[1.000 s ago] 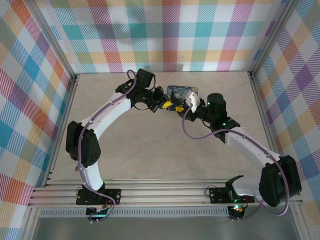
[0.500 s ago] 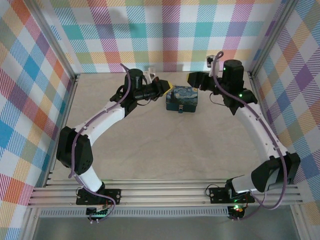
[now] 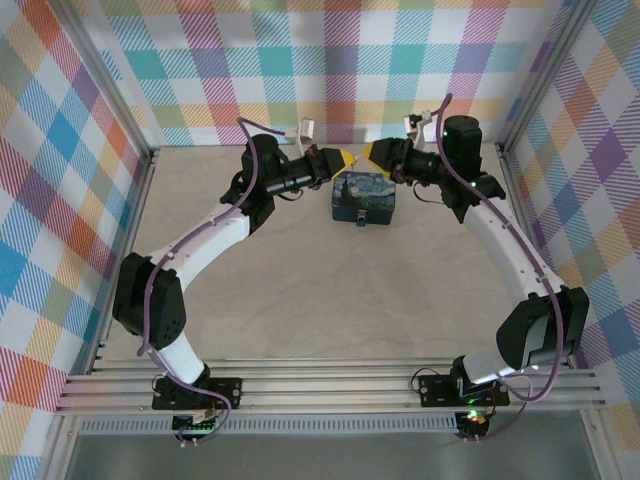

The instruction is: Unlock the padlock with the key

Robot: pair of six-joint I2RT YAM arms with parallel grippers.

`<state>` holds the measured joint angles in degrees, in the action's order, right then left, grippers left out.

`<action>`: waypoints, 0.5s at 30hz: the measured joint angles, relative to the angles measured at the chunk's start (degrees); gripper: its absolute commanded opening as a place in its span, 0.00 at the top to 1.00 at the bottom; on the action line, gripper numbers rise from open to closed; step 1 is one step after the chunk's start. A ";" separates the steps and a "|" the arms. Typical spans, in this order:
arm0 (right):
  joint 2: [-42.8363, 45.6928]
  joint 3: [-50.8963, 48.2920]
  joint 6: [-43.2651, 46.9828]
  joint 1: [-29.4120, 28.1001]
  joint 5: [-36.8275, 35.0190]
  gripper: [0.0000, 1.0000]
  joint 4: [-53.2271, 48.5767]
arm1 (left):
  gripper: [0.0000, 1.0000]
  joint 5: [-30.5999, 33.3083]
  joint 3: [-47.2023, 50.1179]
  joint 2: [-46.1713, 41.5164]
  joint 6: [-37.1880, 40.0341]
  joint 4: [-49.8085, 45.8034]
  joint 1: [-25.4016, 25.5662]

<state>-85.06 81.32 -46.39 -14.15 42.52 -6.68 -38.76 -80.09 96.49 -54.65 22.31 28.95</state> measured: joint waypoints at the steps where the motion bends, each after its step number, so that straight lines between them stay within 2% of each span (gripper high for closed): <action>1: -0.22 0.00 -0.59 0.00 0.48 0.60 0.66 | 1.00 -0.24 0.00 0.00 -0.15 0.44 0.00; 7: -2.27 0.00 -3.02 0.00 2.78 0.69 2.45 | 1.00 -1.27 0.00 0.07 -1.22 1.73 0.00; 13: -2.99 -0.02 -4.42 0.00 4.11 0.91 4.28 | 1.00 -2.23 0.00 0.44 -1.49 1.86 0.09; 15: -2.99 -0.02 -4.63 0.02 4.42 0.94 4.76 | 1.00 -2.38 0.00 0.68 -1.51 1.81 0.15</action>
<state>-88.05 81.30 -51.03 -14.13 46.94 -1.91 -41.15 -80.09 97.17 -56.16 24.12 29.10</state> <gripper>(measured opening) 0.083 0.048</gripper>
